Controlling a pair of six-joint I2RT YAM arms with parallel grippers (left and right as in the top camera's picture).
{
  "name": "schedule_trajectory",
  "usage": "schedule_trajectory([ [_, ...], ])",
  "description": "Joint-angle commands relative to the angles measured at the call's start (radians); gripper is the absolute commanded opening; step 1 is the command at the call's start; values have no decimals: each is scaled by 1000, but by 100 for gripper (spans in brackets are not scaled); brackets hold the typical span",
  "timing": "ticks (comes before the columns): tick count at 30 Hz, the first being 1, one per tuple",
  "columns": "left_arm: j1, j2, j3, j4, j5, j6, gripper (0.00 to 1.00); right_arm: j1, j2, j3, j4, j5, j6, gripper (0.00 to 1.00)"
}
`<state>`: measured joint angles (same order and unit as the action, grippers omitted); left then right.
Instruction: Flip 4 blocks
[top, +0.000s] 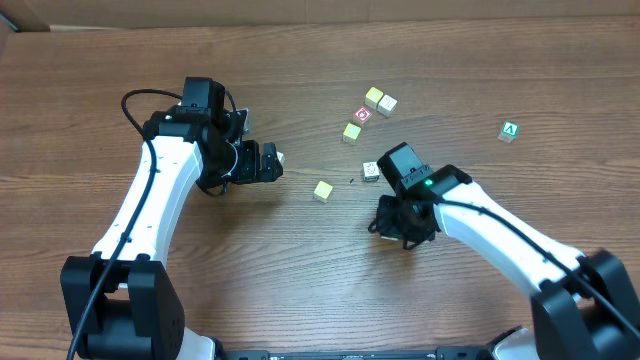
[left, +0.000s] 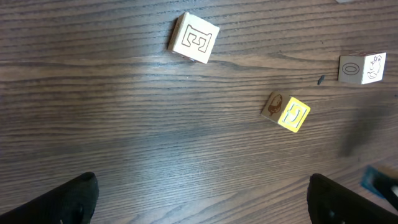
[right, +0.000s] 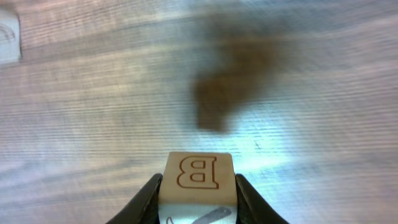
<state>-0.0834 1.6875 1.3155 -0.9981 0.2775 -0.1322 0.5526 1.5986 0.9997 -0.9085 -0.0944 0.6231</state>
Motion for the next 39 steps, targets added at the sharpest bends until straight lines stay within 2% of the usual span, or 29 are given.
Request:
schedule_trajectory([
  [1, 5, 5, 20, 0, 11, -14, 100, 56, -38, 23, -45, 55, -7, 11],
  [4, 5, 5, 20, -6, 12, -14, 100, 126, -39, -12, -66, 61, 30, 11],
  [10, 5, 5, 20, -40, 11, -14, 100, 249, -39, -138, -15, 106, 194, 10],
  [15, 5, 5, 20, -50, 12, -14, 100, 259, -39, -204, -1, 113, 220, 10],
  [24, 5, 5, 20, -52, 12, -14, 100, 260, -41, -204, 4, 108, 216, 13],
  [34, 5, 5, 20, -52, 12, -14, 100, 260, -41, -203, 19, 105, 211, 33],
  [39, 5, 5, 20, -51, 12, -14, 100, 260, -41, -192, 24, 105, 211, 47],
])
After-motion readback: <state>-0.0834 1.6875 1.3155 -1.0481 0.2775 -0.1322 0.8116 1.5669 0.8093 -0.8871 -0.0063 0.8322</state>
